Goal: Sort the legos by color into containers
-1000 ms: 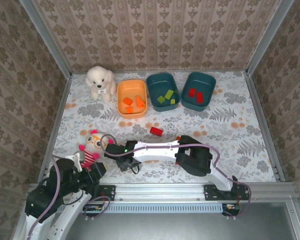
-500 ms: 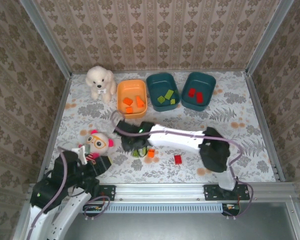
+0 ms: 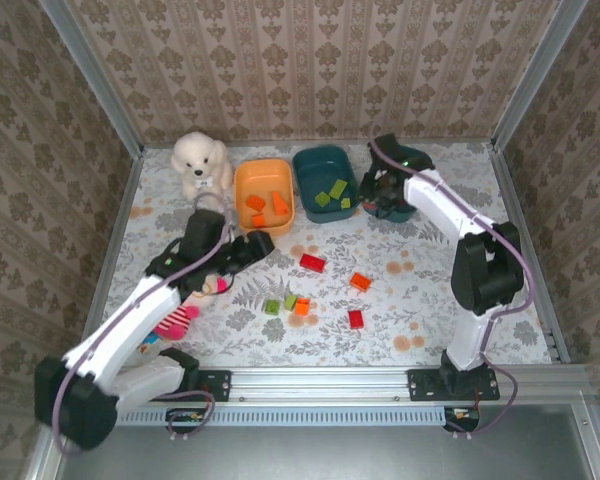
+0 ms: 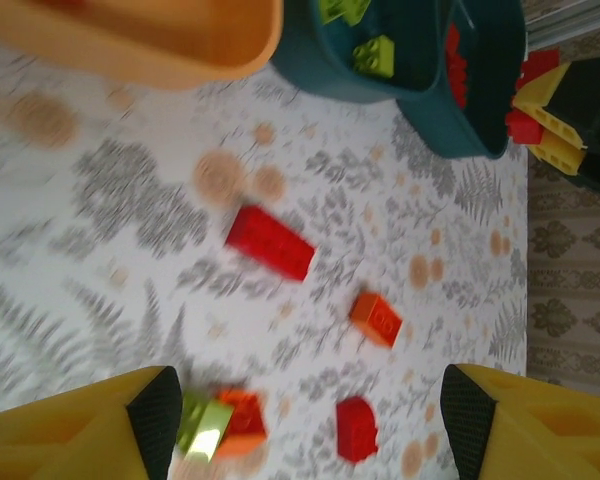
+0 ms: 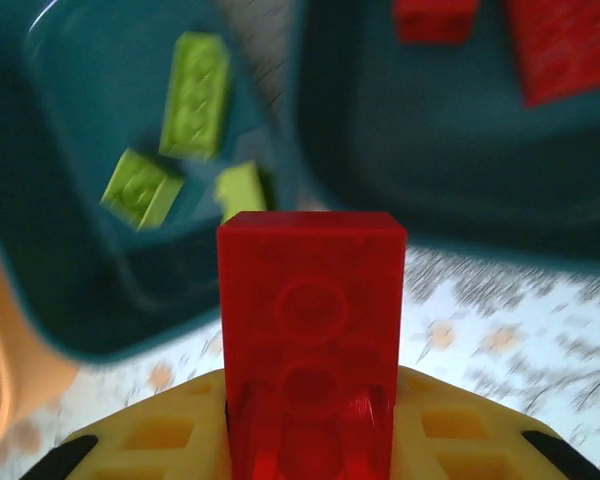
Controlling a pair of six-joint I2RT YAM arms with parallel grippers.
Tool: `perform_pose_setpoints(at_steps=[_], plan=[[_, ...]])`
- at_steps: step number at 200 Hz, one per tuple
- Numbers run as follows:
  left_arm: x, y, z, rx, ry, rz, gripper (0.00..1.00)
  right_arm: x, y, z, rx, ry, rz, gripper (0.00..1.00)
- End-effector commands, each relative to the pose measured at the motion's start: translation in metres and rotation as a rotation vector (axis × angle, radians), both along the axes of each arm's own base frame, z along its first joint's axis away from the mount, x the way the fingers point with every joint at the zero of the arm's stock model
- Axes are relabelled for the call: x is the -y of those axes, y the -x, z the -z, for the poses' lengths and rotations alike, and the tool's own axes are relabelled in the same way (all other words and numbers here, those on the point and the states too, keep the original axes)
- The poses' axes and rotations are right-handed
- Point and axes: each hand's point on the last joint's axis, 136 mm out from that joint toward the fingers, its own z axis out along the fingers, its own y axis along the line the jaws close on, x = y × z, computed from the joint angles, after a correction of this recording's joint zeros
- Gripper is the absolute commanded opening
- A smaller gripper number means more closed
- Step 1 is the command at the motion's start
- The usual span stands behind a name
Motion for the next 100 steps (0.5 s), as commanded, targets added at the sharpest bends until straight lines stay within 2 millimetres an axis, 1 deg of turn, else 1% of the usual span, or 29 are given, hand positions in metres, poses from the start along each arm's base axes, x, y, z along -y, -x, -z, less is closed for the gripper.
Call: perform_pose_setpoints(at_steps=[1,9,33,53,72,82,100], plan=[[0.034,-0.042,-0.047,0.185,0.09,0.047,0.73,0.02,-0.025,0.006,-0.025,-0.025,0.0,0.3],[0.043,-0.052,-0.047,0.185,0.097,0.056,0.73,0.03,-0.038,0.008,-0.021,-0.017,0.009,0.31],[0.064,-0.077,-0.048,0.181,0.105,0.081,0.74,0.056,-0.068,0.026,-0.057,0.007,0.039,0.31],[0.075,-0.092,-0.051,0.183,0.109,0.091,0.74,0.078,-0.09,0.039,-0.065,0.002,0.086,0.31],[0.084,-0.104,-0.055,0.187,0.118,0.095,0.74,0.095,-0.109,0.042,-0.042,-0.009,0.115,0.32],[0.089,-0.109,-0.053,0.181,0.118,0.1,0.74,0.103,-0.116,0.045,-0.038,-0.015,0.127,0.32],[0.097,-0.116,-0.053,0.18,0.12,0.106,0.74,0.112,-0.126,0.054,-0.049,-0.041,0.139,0.32]])
